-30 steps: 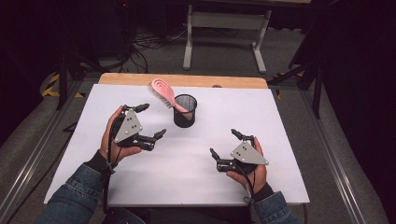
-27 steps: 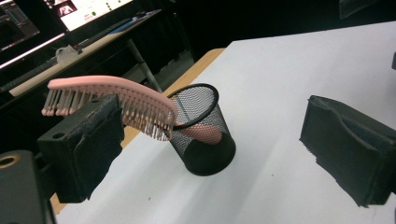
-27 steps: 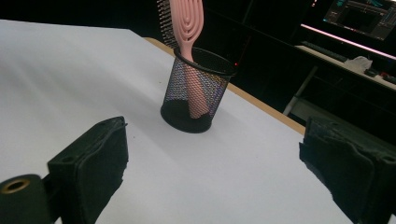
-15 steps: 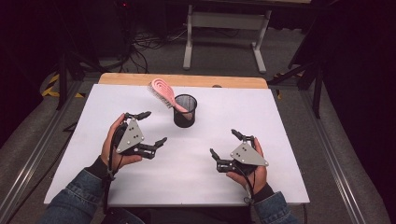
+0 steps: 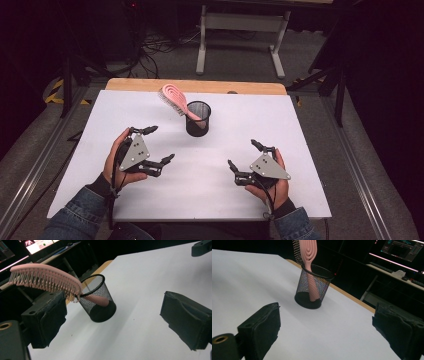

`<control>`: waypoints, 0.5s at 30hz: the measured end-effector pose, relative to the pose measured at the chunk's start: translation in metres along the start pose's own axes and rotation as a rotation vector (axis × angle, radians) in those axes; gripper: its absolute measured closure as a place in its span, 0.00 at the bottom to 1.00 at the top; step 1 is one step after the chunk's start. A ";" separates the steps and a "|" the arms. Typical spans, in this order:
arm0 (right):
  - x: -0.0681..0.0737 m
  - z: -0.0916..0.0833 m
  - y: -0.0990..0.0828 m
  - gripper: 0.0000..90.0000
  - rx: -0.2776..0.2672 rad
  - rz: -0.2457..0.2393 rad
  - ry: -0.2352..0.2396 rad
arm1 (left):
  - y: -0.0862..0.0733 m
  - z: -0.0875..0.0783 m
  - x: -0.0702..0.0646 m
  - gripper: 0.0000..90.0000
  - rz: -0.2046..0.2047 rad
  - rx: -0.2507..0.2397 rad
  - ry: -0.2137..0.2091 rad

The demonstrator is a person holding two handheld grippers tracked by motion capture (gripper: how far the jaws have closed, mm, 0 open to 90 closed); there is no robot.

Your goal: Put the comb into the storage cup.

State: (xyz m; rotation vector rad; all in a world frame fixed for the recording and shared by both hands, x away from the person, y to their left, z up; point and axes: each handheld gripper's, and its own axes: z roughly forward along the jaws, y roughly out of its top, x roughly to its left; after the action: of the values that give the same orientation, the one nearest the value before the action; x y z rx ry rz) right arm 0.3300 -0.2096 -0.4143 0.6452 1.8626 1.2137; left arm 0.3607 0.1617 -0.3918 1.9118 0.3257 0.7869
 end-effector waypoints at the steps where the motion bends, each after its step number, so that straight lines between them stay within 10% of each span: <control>1: 0.000 0.000 0.000 0.09 0.000 -0.001 0.000 | -0.001 -0.001 0.000 0.09 -0.003 0.002 -0.005; 15: -0.004 -0.009 -0.004 0.09 0.006 -0.010 -0.028 | -0.016 -0.012 -0.011 0.08 0.003 0.033 0.004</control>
State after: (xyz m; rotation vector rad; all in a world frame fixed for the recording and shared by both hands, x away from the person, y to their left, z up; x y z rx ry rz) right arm 0.3244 -0.2186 -0.4148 0.6524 1.8445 1.1874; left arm 0.3463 0.1720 -0.4065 1.9422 0.3404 0.7914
